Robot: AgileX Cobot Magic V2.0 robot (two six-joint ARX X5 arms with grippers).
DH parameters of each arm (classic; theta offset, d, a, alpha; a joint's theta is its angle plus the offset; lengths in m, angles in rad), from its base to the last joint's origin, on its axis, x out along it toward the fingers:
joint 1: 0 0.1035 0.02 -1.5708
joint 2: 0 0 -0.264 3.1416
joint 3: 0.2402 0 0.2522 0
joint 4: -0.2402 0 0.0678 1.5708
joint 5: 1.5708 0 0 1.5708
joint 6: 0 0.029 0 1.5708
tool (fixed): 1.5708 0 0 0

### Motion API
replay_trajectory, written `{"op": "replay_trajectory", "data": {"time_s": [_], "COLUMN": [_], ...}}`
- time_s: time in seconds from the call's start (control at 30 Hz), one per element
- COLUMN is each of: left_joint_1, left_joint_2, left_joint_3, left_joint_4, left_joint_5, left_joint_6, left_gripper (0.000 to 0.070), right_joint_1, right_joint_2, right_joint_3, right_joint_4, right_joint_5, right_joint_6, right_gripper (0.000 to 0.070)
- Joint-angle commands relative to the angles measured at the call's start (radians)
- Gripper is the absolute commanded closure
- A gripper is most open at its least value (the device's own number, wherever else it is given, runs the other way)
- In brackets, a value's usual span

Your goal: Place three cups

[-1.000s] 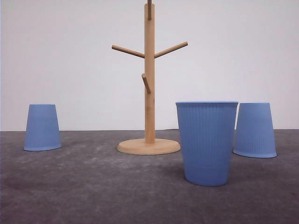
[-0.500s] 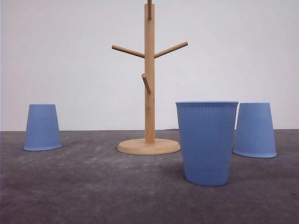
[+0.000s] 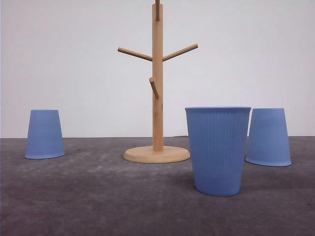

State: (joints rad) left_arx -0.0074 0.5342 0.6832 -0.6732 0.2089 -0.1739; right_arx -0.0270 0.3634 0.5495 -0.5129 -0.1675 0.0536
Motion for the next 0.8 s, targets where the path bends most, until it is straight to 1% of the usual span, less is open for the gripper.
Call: {"op": "replay_trajectory", "data": {"time_s": [0.0, 0.1, 0.23, 0.3, 0.37, 0.43, 0.47, 0.5, 0.53, 0.57, 0.6, 0.67, 0.77], "left_joint_1": [-0.018, -0.069, -0.166, -0.202, -0.225, -0.231, -0.231, -0.231, -0.231, -0.231, -0.231, -0.231, -0.231], "left_joint_2": [0.026, 0.058, 0.078, 0.082, 0.087, 0.087, 0.087, 0.086, 0.085, 0.085, 0.085, 0.084, 0.084], "left_joint_3": [0.023, 0.025, 0.025, 0.025, 0.025, 0.025, 0.025, 0.025, 0.025, 0.025, 0.025, 0.025, 0.025], "left_joint_4": [0.011, 0.028, 0.057, 0.065, 0.067, 0.067, 0.068, 0.068, 0.068, 0.068, 0.068, 0.068, 0.073], "left_joint_5": [0.013, 0.008, -0.003, -0.003, -0.003, -0.003, -0.003, -0.003, -0.003, -0.003, -0.003, -0.003, -0.008], "left_joint_6": [0.053, 0.111, 0.267, 0.331, 0.354, 0.353, 0.352, 0.351, 0.341, 0.328, 0.313, 0.287, 0.255], "left_gripper": [0.0696, 0.0696, 0.0696, 0.0696, 0.0696, 0.0696, 0.0676, 0.0632, 0.0489, 0.0363, 0.0258, 0.0232, 0.0232], "right_joint_1": [0.011, 0.049, 0.126, 0.158, 0.182, 0.192, 0.194, 0.195, 0.195, 0.195, 0.195, 0.195, 0.195], "right_joint_2": [0.022, 0.042, 0.047, 0.047, 0.047, 0.047, 0.047, 0.047, 0.047, 0.047, 0.047, 0.046, 0.046], "right_joint_3": [0.010, 0.010, 0.010, 0.010, 0.010, 0.010, 0.010, 0.010, 0.010, 0.010, 0.010, 0.010, 0.010], "right_joint_4": [0.006, 0.007, 0.007, 0.007, 0.007, 0.007, 0.007, 0.007, 0.007, 0.007, 0.007, 0.007, 0.007], "right_joint_5": [-0.011, -0.008, -0.008, -0.008, -0.009, -0.009, -0.009, -0.009, -0.008, -0.008, -0.009, -0.008, -0.008], "right_joint_6": [-0.039, -0.054, -0.101, -0.124, -0.136, -0.137, -0.139, -0.143, -0.147, -0.149, -0.149, -0.148, -0.147], "right_gripper": [0.0694, 0.0694, 0.0694, 0.0694, 0.0694, 0.0693, 0.0678, 0.0648, 0.0569, 0.0493, 0.0424, 0.0385, 0.0385]}}
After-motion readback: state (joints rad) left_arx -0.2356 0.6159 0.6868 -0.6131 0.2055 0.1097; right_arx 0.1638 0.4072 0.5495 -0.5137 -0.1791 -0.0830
